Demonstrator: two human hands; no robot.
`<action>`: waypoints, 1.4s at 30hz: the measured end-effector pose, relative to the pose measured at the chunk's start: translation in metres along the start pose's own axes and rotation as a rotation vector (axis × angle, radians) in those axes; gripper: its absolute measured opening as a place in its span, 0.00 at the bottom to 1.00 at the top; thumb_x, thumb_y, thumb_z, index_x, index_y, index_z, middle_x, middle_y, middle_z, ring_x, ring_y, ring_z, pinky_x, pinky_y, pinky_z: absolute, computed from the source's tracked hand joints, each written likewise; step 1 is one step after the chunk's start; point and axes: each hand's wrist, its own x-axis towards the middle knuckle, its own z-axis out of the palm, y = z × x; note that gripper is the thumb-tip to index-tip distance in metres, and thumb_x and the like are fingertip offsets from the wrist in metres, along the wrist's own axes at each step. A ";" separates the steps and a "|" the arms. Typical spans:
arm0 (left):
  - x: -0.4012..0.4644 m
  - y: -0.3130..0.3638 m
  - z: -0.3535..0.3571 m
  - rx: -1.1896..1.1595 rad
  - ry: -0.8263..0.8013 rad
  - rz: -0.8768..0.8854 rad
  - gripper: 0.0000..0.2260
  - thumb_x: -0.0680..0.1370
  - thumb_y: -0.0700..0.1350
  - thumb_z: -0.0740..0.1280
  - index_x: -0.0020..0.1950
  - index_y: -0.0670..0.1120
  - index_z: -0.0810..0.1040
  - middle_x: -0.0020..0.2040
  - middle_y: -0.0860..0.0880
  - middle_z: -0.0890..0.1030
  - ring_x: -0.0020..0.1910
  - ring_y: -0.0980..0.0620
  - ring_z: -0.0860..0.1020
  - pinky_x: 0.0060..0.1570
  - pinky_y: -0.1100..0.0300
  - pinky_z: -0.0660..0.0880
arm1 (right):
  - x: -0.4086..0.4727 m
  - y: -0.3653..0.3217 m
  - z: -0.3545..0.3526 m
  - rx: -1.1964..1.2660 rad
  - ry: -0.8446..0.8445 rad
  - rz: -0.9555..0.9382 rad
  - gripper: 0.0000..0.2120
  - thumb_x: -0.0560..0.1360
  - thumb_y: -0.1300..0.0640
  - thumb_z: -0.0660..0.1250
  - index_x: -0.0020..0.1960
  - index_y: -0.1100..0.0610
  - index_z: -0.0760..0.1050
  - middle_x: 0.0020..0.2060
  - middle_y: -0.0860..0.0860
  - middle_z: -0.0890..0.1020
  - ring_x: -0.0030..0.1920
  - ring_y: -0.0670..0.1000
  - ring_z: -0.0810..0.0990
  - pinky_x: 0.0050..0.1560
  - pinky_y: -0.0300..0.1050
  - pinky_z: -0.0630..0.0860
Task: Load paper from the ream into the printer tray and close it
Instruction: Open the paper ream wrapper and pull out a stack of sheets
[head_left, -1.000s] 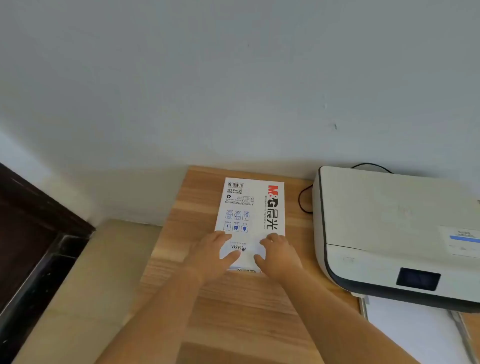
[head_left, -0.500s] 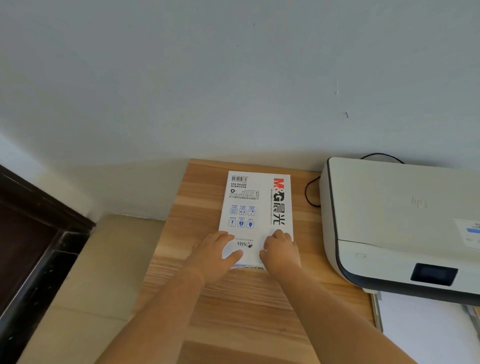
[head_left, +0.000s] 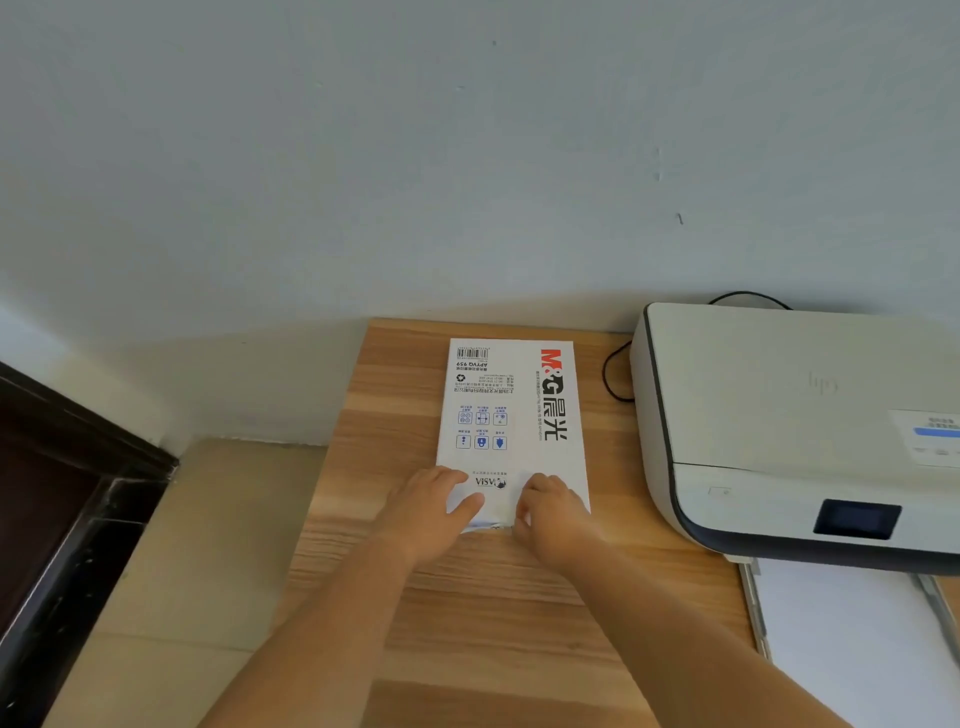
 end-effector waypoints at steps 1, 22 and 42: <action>0.000 0.000 0.000 0.005 -0.006 -0.003 0.23 0.78 0.61 0.56 0.70 0.52 0.67 0.71 0.56 0.68 0.71 0.54 0.63 0.70 0.52 0.60 | -0.006 0.001 0.002 0.001 0.014 -0.021 0.12 0.77 0.53 0.61 0.53 0.59 0.78 0.54 0.52 0.75 0.56 0.53 0.72 0.56 0.47 0.71; -0.005 0.004 0.016 0.222 0.017 0.132 0.28 0.78 0.63 0.55 0.75 0.54 0.59 0.77 0.54 0.57 0.75 0.54 0.54 0.73 0.50 0.54 | -0.081 0.010 0.071 -0.172 0.023 -0.041 0.09 0.66 0.56 0.72 0.46 0.51 0.81 0.47 0.47 0.81 0.49 0.52 0.80 0.49 0.47 0.77; 0.023 0.019 0.040 0.439 0.092 0.254 0.28 0.76 0.59 0.62 0.73 0.51 0.61 0.76 0.50 0.57 0.75 0.50 0.55 0.71 0.50 0.55 | -0.082 0.026 0.024 0.079 0.287 0.234 0.18 0.78 0.48 0.60 0.67 0.50 0.68 0.63 0.48 0.74 0.61 0.51 0.73 0.61 0.48 0.70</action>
